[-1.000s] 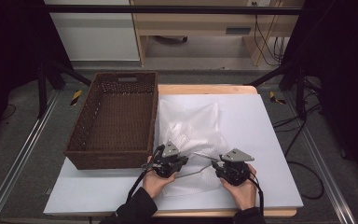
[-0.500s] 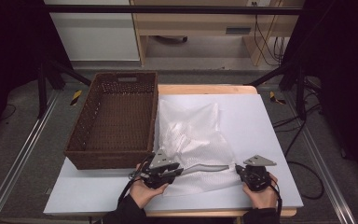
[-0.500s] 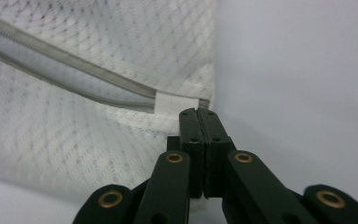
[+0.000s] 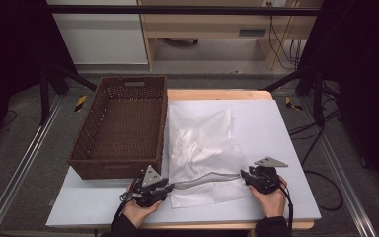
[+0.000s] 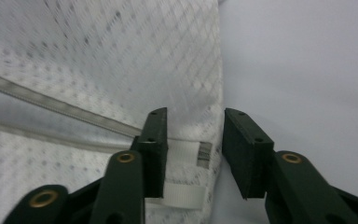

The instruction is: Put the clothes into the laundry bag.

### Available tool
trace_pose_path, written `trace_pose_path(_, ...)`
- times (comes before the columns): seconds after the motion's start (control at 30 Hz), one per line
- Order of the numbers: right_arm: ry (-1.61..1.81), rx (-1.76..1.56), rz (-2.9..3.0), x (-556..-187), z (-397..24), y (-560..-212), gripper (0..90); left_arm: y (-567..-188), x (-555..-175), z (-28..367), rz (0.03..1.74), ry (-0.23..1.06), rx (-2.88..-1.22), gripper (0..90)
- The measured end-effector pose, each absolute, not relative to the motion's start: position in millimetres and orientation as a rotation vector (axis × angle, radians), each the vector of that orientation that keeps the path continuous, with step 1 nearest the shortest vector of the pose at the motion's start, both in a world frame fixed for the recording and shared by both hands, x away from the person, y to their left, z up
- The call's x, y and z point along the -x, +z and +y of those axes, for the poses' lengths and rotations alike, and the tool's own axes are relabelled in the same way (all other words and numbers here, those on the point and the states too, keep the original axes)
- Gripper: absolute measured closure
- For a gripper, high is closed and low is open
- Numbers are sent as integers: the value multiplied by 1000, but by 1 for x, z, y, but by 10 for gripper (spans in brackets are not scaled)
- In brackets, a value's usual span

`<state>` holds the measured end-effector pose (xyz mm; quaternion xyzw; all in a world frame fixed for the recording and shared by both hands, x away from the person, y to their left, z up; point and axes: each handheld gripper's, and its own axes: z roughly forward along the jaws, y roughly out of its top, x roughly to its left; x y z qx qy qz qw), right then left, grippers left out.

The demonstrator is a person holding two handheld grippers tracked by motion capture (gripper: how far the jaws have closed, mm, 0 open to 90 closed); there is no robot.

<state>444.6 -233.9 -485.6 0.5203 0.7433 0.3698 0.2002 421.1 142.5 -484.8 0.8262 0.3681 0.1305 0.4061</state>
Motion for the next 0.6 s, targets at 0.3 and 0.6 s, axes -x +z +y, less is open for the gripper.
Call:
trace_pose_path(0.3,1017,-1457,2071,-429,-238,-480,865,-484,-423,137,929,378,-2114,719)
trace_pose_path(0.6,1030,-1386,2068,-417,-240,-481,738,-483,-422,142,913,370,-2093,726)
